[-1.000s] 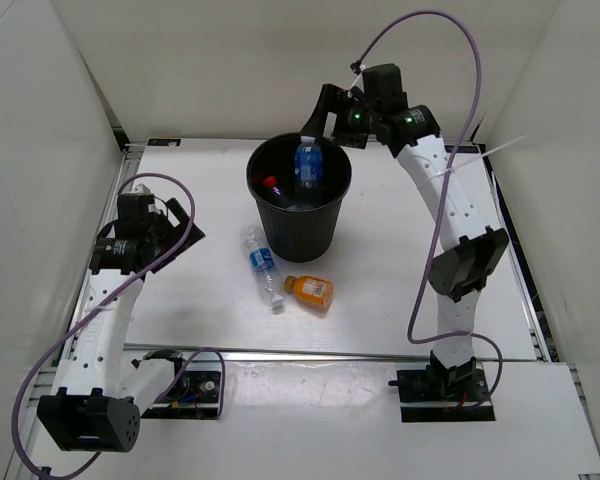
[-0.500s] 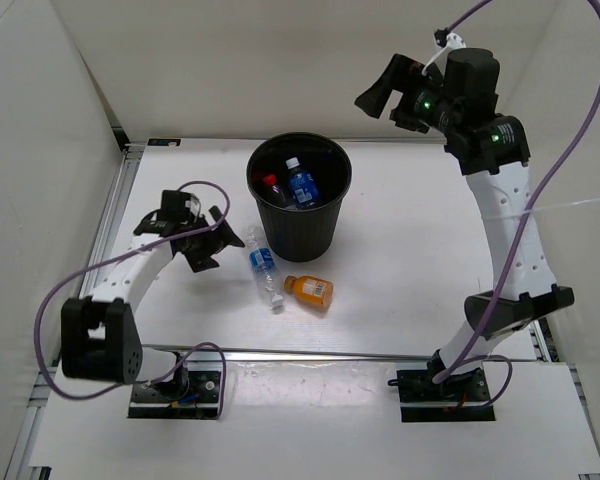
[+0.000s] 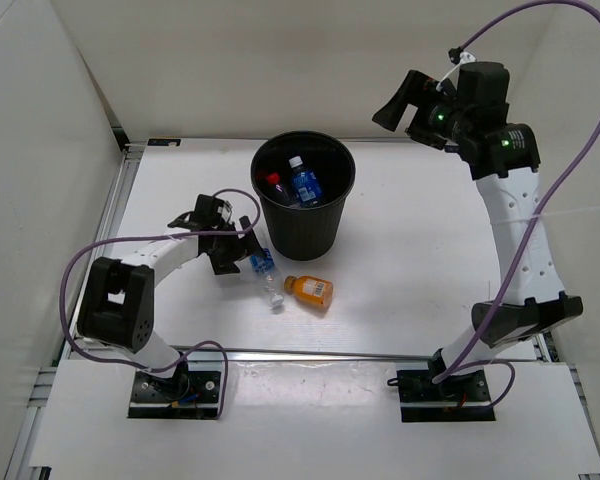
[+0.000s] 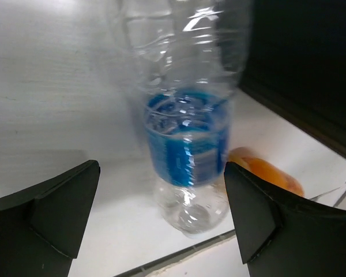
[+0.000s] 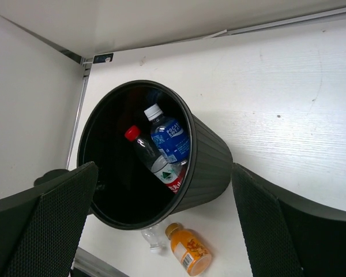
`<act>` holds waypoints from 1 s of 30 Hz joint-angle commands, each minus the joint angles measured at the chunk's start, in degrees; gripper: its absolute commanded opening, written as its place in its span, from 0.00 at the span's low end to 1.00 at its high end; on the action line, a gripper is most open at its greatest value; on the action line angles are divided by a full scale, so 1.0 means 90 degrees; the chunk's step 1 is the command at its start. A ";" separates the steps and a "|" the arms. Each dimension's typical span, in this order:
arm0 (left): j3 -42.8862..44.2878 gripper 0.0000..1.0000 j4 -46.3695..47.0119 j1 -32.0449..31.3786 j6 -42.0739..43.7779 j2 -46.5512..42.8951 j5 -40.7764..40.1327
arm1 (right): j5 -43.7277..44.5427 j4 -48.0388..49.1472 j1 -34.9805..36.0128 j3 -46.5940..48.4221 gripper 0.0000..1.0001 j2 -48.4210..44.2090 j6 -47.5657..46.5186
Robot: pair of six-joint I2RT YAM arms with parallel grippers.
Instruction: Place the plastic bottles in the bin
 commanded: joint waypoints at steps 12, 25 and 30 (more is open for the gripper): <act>-0.0503 0.99 0.1445 -0.0100 0.0112 0.0822 0.0476 | -0.0226 -0.0229 -0.0068 -0.0290 1.00 -0.0729 -0.0202; -0.2018 0.55 0.1241 0.0328 -0.0073 -0.1575 0.0222 | -0.0294 -0.0356 -0.0068 -0.0612 1.00 -0.0788 -0.0133; -0.1591 0.55 0.0353 0.0758 -0.0210 -0.3013 -0.0168 | -0.0440 -0.0356 -0.0068 -0.0670 1.00 -0.0652 -0.0006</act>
